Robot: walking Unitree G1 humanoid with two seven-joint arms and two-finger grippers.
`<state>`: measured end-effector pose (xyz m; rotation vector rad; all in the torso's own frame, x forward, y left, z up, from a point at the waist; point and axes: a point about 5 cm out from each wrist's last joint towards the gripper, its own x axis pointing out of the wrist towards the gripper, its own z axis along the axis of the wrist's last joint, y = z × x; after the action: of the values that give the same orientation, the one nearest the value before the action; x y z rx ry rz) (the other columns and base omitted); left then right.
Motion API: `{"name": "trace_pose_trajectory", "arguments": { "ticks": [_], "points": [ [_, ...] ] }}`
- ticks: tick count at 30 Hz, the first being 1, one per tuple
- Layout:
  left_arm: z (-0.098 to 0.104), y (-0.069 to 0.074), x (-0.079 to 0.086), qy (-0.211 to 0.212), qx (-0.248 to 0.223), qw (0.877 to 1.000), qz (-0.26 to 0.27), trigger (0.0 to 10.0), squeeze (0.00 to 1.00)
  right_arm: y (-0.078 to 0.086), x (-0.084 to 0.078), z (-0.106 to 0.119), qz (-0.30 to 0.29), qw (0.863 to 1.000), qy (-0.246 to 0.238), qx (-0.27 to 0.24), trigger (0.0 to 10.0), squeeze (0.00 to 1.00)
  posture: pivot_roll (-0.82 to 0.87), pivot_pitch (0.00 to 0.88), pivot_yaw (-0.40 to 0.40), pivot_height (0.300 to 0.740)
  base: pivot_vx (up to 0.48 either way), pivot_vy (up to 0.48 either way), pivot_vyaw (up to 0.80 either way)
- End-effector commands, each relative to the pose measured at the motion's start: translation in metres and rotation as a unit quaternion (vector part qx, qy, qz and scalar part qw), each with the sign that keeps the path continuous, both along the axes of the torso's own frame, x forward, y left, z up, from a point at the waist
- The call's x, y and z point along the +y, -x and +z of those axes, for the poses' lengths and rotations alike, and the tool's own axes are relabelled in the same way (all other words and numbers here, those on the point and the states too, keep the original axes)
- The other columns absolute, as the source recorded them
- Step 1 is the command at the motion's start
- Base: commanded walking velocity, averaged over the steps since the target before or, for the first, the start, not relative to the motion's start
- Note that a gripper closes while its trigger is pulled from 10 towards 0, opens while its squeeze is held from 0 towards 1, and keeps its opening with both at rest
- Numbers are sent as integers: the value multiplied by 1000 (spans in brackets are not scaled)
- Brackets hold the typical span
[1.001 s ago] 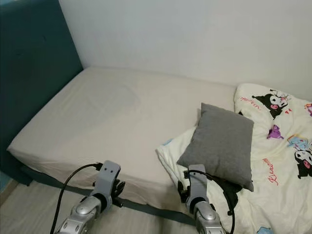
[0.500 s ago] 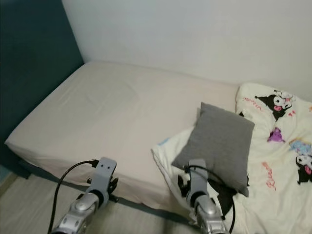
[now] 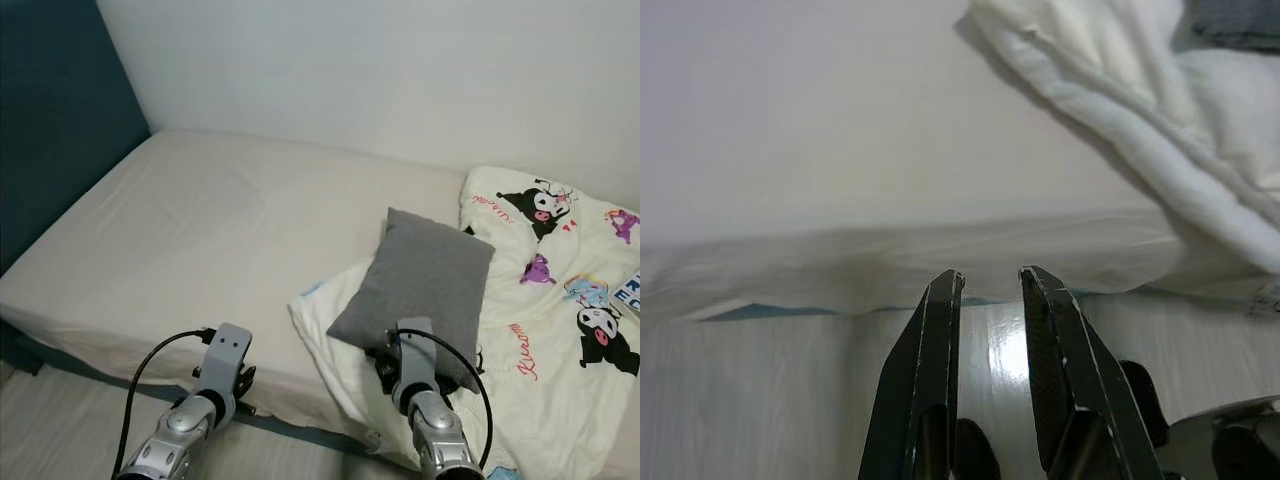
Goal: Clean up the room
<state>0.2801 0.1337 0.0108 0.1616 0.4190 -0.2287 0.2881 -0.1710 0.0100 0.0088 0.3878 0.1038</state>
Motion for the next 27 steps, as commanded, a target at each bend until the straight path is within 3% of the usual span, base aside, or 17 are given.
{"name": "trace_pose_trajectory", "arguments": {
  "ticks": [1,5,10,27],
  "points": [
    [0,2,0,6,-3,1000,-8,10000,0,1,-4,-1,-6,1000,-5,5,10000,0,12,146,-42,725,0,0,0],
    [14,-2,-4,42,-47,998,-12,10000,0,-2,-6,3,-6,1000,5,-5,10000,0,12,145,-42,700,0,0,0],
    [23,-5,-4,58,-73,996,-9,10000,0,-3,-6,6,-2,1000,11,-10,10000,0,15,144,-46,685,0,0,0],
    [25,-3,-6,58,-77,995,-27,10000,0,-5,-7,11,-2,1000,7,-25,10000,0,17,129,-36,626,0,0,0]
  ]
}}
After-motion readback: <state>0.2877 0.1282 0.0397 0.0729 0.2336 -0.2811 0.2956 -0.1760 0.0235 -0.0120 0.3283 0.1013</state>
